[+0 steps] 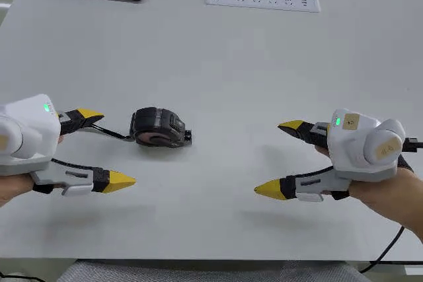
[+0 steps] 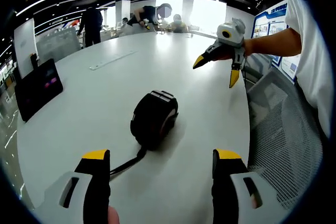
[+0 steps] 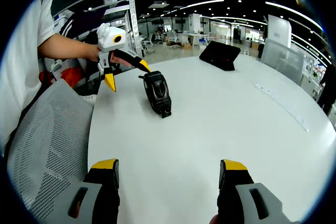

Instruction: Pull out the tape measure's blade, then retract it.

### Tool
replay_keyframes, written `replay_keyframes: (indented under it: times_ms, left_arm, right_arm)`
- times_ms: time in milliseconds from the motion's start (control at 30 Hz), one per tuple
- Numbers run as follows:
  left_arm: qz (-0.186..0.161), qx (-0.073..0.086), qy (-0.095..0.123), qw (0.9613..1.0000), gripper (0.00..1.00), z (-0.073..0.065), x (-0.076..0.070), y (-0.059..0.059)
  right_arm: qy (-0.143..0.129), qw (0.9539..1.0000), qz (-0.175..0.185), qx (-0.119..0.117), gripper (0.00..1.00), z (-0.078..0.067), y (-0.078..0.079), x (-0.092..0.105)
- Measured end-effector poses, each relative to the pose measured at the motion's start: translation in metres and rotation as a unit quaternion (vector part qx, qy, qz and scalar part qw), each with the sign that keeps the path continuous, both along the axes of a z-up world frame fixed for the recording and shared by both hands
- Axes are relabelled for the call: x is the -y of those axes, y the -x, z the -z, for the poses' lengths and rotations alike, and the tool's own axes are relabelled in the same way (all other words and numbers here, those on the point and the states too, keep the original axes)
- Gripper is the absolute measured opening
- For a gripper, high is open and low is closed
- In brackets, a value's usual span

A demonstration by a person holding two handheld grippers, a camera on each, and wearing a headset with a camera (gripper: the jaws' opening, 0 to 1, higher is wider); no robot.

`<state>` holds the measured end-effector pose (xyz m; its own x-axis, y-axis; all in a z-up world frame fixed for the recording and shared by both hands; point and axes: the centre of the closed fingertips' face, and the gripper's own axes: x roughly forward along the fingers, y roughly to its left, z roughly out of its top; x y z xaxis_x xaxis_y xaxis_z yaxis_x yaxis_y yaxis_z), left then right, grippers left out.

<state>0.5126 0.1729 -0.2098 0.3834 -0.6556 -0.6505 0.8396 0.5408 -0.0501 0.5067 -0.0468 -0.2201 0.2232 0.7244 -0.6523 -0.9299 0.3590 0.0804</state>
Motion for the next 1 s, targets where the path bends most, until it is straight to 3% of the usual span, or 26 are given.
replay_keyframes:
  times_ms: [267,367,1000]
  left_arm:
    - [0.025,0.004,-0.020,0.9995,0.68,0.003,0.006,-0.008]
    - [0.032,-0.003,-0.029,0.9991,0.63,0.006,0.007,-0.010]
    - [0.067,-0.015,-0.067,0.9954,0.50,0.017,0.016,-0.024]
  right_arm:
    - [0.009,0.9998,-0.015,0.005,0.75,-0.001,-0.004,-0.002]
    - [0.012,0.9997,-0.018,0.008,0.75,-0.001,-0.006,-0.003]
    - [0.021,0.9992,-0.032,0.012,0.74,-0.002,-0.011,-0.009]
